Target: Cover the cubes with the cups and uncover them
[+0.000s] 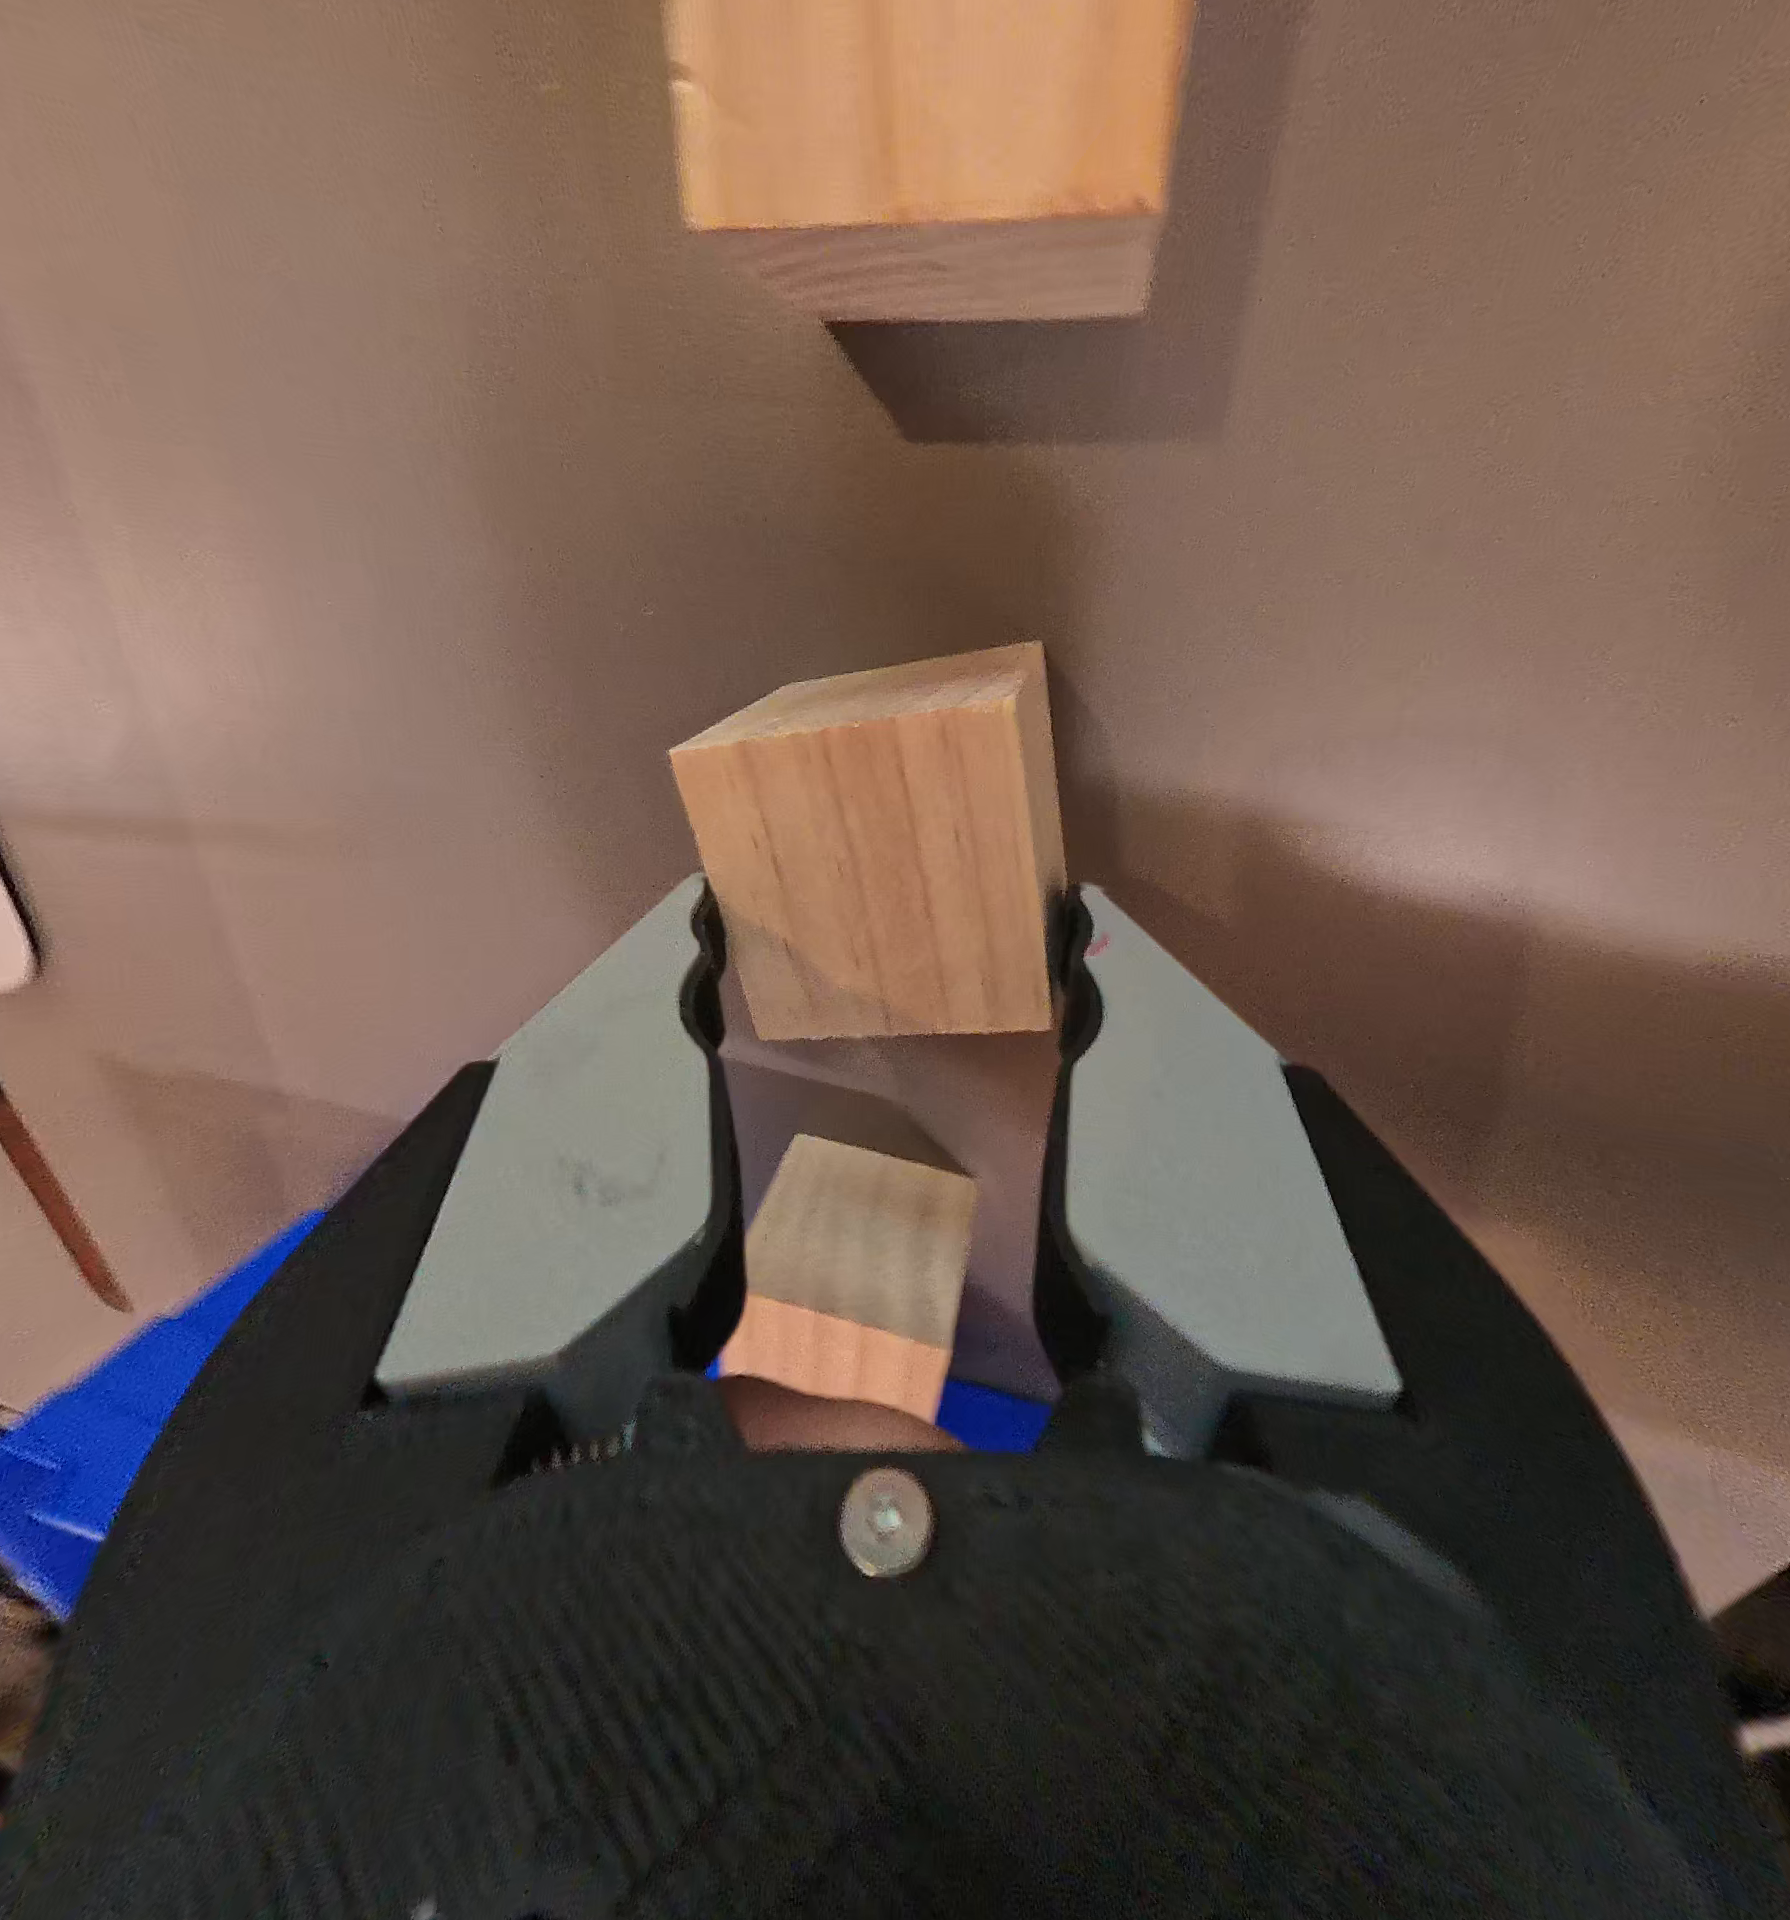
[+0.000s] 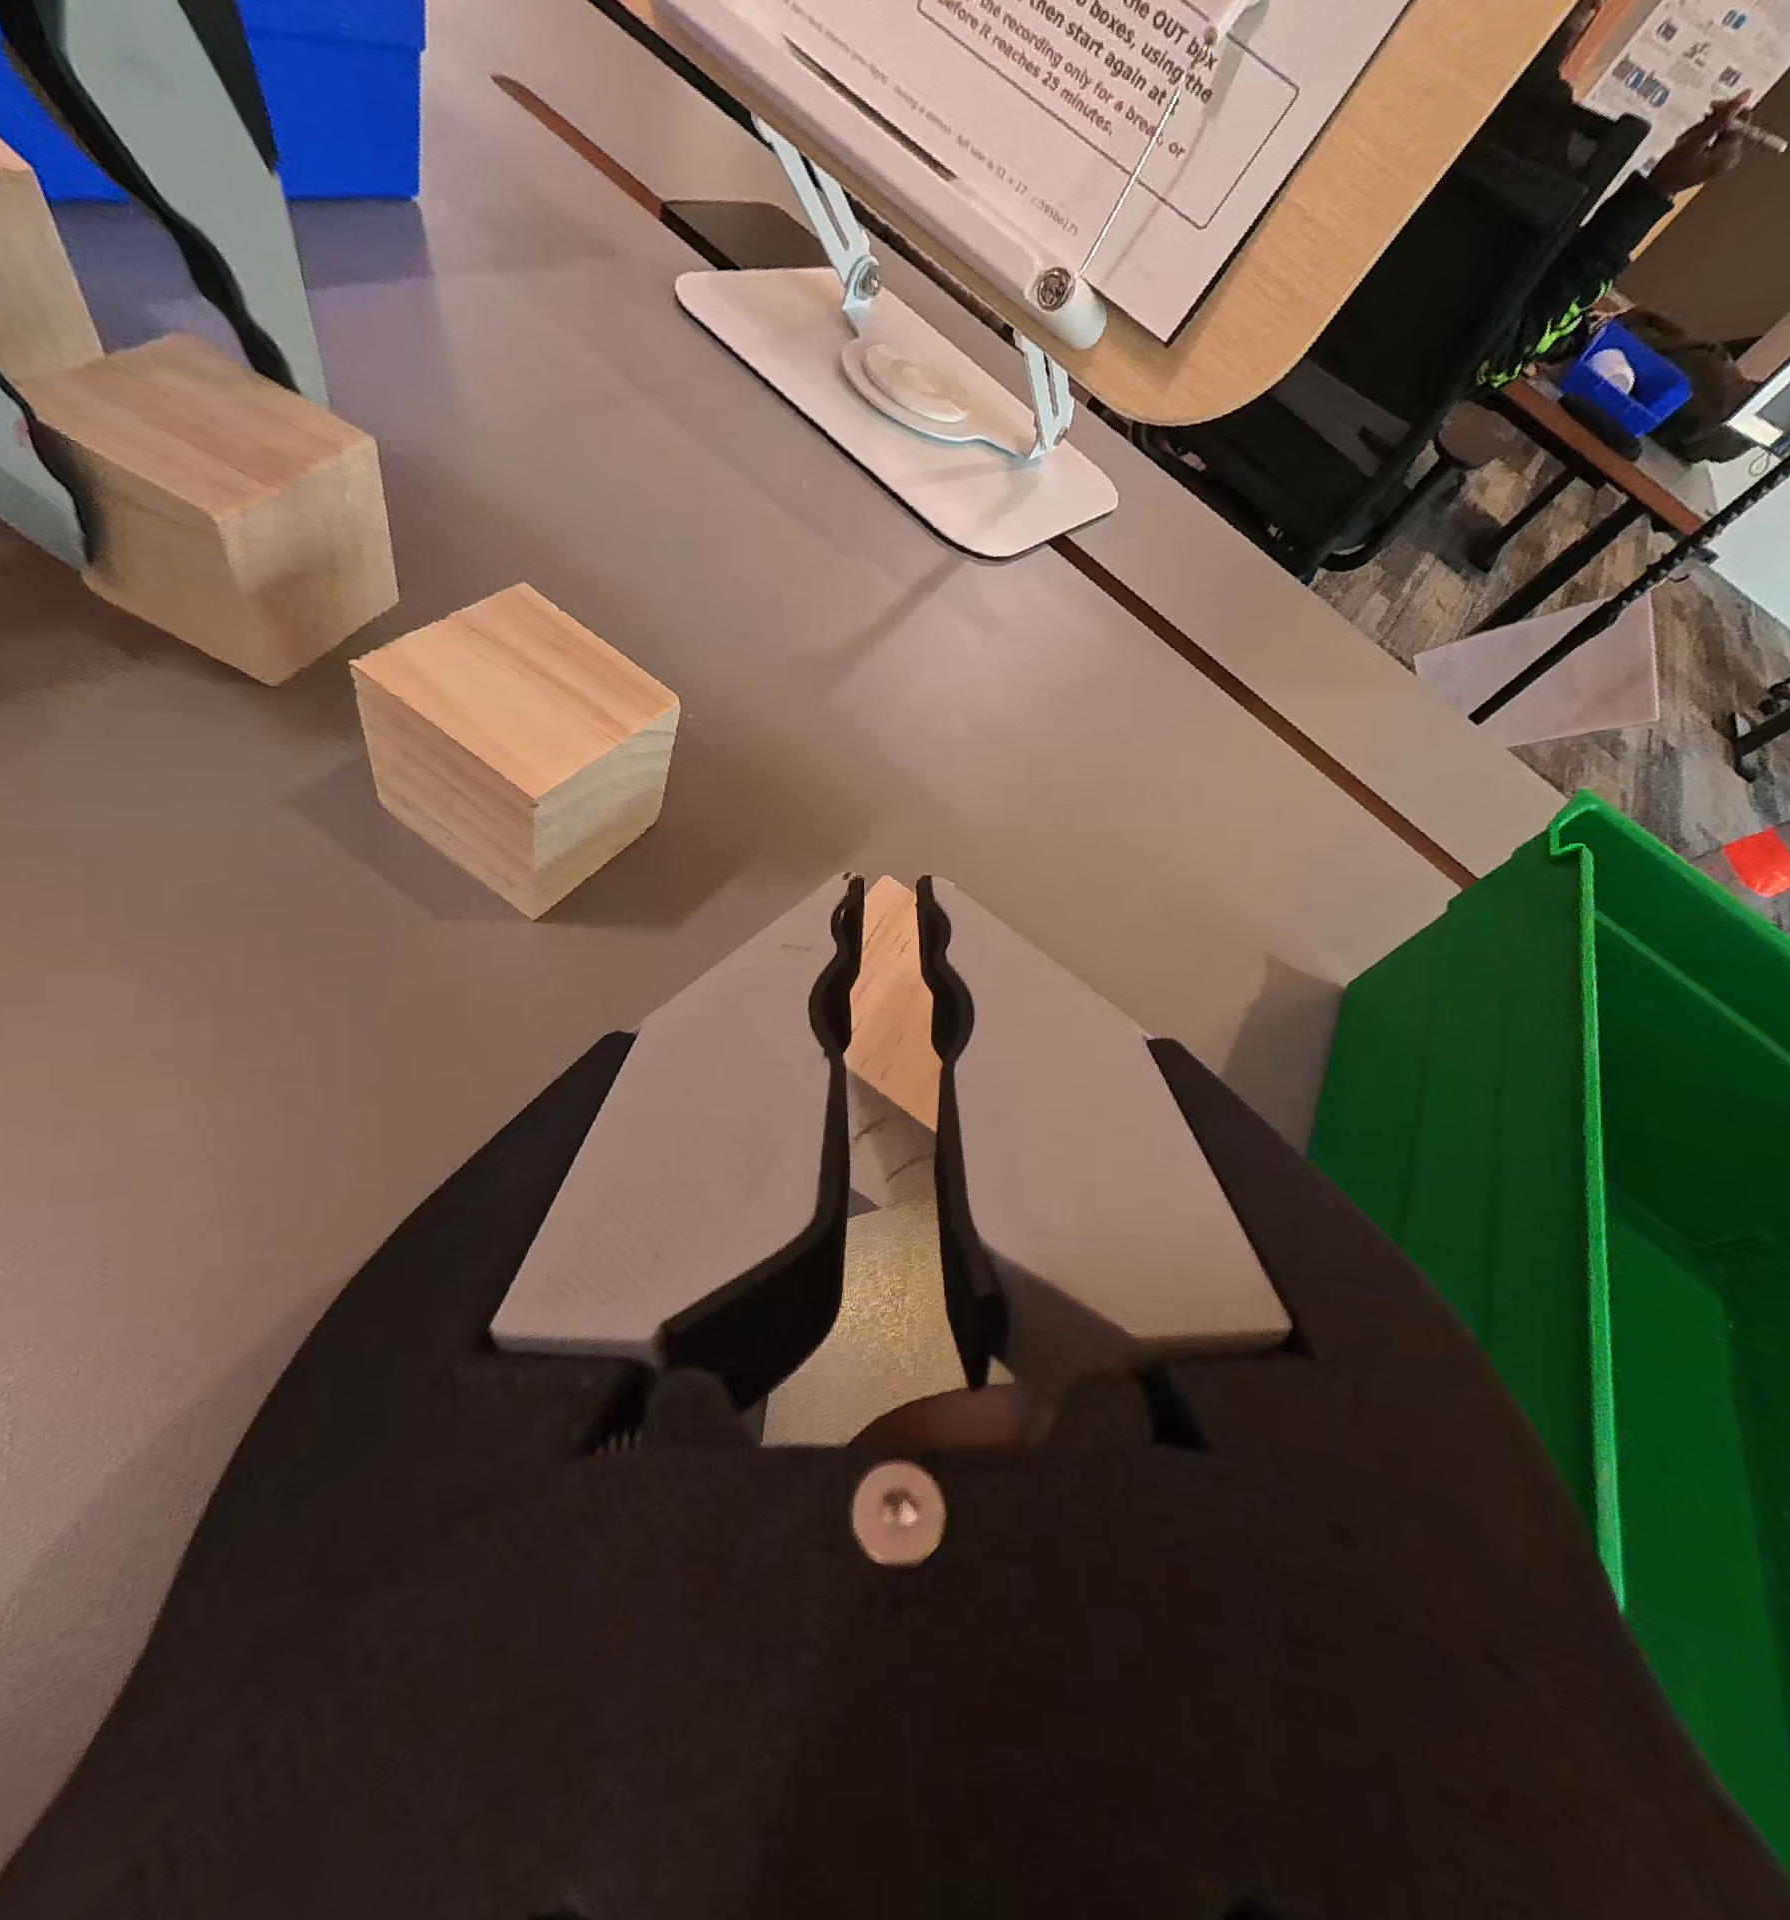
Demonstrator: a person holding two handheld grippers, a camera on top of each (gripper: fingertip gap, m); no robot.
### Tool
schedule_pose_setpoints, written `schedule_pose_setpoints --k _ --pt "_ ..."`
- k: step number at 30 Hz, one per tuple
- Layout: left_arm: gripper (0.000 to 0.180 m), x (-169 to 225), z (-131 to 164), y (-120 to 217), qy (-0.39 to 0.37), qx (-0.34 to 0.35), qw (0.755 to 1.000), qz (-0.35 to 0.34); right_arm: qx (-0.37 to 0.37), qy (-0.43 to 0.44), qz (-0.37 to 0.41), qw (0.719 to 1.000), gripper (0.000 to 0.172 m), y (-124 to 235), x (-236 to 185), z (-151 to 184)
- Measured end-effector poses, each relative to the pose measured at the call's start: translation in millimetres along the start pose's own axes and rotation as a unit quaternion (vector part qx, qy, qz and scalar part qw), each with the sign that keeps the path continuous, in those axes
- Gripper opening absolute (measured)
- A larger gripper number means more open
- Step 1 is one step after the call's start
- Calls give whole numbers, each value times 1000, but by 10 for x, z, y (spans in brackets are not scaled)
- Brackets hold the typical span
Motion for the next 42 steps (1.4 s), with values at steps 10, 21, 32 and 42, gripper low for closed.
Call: schedule_pose_setpoints --k 10,21,32,42 --pt "80 -106 19 50 -85 -19 996 -36 1 0 -5 1000 8 -1 -8 1" --pt "80 -923 974 1024 200 56 953 -221 3 5 -7 1000 8 -6 -35 -10" --pt "57 -1319 2023 1026 345 -30 892 -290 -13 17 -13 1000 8 -79 -92 21" --pt "31 -1423 2219 648 364 -68 893 -255 -9 26 -7 1000 8 -76 -80 16"
Point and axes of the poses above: each gripper's, where its closed fingertips meet, y back along the fingers, z out of its underside, x = y × z across the jaws, the point moved 6 cm from there along y, back along the fingers, and after that the axes turned 13 degrees about -z, right-handed, at the moved point
